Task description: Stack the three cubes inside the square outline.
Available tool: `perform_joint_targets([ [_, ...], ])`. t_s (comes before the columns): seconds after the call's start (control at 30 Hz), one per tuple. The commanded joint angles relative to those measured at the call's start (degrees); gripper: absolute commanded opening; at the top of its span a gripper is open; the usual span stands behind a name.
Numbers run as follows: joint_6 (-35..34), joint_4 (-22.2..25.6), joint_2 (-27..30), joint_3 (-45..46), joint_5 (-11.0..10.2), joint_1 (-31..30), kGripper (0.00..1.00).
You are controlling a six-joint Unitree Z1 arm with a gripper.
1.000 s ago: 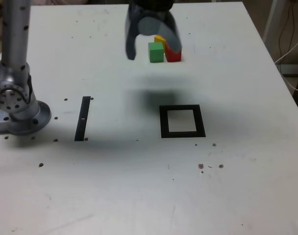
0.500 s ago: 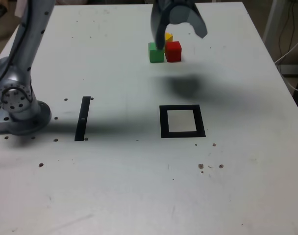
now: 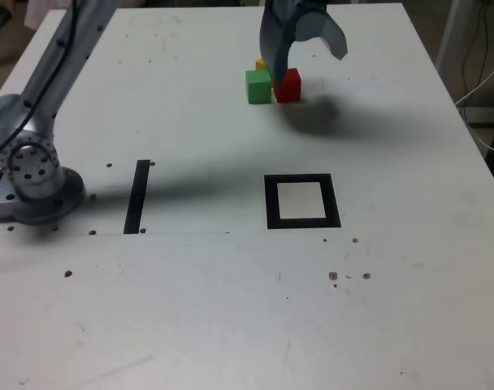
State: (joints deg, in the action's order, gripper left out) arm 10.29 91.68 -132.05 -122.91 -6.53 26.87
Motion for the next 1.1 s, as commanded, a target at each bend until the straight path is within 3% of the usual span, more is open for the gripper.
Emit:
perform_joint_targets([
  [0.0,-0.5,0.8,-0.3,-1.1,0.1,0.2,1.0],
  [0.2,-5.0,1.0,-0.5,-1.1,0.6,0.4,1.0],
  [0.53,-19.7,1.1,-0.6,-1.3,3.7,-0.4,0.99],
  [0.87,-31.7,1.5,-1.1,-1.5,2.3,-1.4,0.99],
  [1.07,-35.1,1.9,-1.6,-1.4,3.3,-1.4,0.99],
])
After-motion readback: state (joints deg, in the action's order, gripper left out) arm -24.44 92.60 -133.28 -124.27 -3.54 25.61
